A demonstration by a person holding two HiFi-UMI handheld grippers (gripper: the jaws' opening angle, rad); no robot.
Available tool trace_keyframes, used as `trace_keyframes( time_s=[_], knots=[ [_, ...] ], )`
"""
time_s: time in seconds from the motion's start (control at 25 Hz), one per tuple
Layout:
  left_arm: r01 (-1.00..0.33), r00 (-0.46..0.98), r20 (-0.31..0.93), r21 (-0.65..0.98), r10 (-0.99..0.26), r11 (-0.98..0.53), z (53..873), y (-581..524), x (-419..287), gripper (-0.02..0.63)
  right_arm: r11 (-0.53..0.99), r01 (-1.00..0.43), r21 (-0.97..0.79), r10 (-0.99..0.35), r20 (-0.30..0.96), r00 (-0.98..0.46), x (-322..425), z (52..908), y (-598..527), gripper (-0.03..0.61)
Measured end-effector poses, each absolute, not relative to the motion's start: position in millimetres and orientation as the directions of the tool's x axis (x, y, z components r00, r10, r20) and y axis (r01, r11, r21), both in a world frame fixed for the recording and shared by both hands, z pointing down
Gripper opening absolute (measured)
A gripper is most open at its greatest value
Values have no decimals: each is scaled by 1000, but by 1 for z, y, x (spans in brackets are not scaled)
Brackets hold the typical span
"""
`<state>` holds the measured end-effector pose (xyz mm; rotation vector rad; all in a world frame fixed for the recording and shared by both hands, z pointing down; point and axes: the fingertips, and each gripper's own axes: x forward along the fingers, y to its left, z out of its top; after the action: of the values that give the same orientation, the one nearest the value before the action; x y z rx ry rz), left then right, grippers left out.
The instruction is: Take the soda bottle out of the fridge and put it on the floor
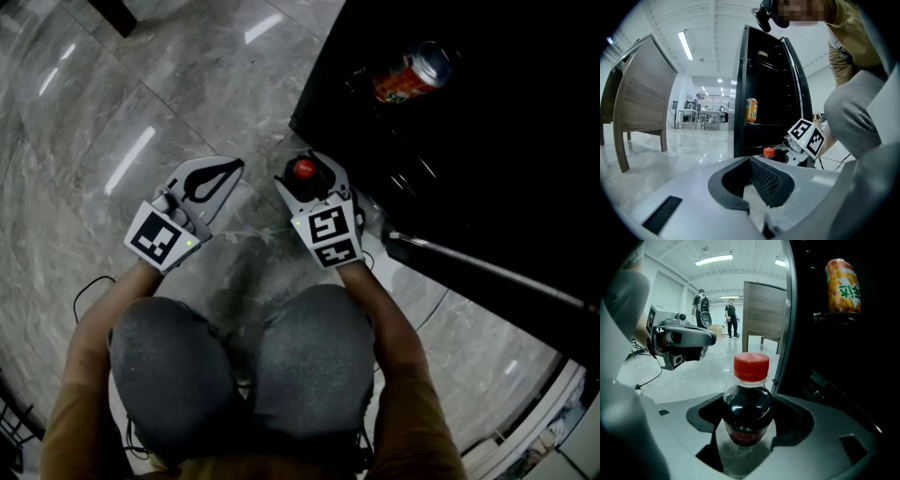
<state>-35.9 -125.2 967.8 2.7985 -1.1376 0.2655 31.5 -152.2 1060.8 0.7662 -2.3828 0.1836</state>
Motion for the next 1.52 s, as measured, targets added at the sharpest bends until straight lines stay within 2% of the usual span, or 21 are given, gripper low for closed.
trace_keyframes(
  time_s=[1.52],
  knots=[
    [-741, 666, 235, 104, -708, -663, 990, -121, -46, -5, 819, -566, 98, -486, 643, -592, 41, 1107, -133, 304]
  ],
)
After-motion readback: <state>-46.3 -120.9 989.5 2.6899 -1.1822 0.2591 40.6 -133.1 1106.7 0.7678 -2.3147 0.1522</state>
